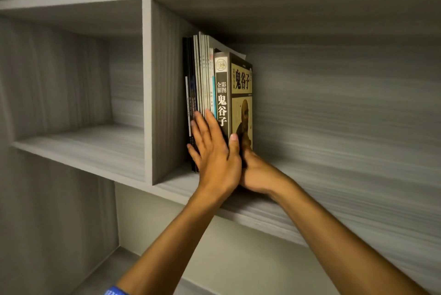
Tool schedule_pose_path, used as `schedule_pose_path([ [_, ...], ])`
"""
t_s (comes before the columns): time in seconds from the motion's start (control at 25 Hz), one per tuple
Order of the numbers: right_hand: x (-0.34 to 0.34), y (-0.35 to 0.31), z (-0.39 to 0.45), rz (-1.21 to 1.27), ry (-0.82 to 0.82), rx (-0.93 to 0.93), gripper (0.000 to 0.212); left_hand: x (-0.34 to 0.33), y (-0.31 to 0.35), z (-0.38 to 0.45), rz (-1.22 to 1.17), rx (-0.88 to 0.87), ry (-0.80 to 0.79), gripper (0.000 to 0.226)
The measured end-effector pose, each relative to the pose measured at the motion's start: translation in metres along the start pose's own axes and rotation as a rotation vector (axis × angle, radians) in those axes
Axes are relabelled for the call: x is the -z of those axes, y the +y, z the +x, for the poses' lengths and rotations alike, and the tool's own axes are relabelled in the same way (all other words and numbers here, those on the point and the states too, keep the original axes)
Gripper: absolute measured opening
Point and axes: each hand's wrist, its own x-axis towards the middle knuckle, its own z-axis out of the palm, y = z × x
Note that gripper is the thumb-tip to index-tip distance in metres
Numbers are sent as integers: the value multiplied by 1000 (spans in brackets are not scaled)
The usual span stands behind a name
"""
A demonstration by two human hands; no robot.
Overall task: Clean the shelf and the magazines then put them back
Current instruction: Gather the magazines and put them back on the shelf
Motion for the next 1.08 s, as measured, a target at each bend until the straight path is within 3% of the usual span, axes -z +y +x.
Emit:
schedule_pose_path([
  [0.16,7,12,21,-29,18,-136,111,12,-22,7,341,-117,-5,78],
  [0.28,10,18,27,-38,96,-126,105,15,-32,13,464,-161,-13,74],
  [0.52,2,14,14,-231,198,-89,89,31,-47,16,354,-303,-64,62],
  [0.68,0,6,8,-447,229,-147,86,36,-45,15,298,-275,-102,65],
  [0.8,2,1,-8,-473,146,-169,81,43,-42,4,63,-57,-174,104],
  [0.88,4,-5,-18,-441,90,-171,71,45,-46,-1,115,65,-229,122],
  [1.08,4,-25,-49,-464,-2,-193,61,50,-40,-7,249,69,-181,107],
])
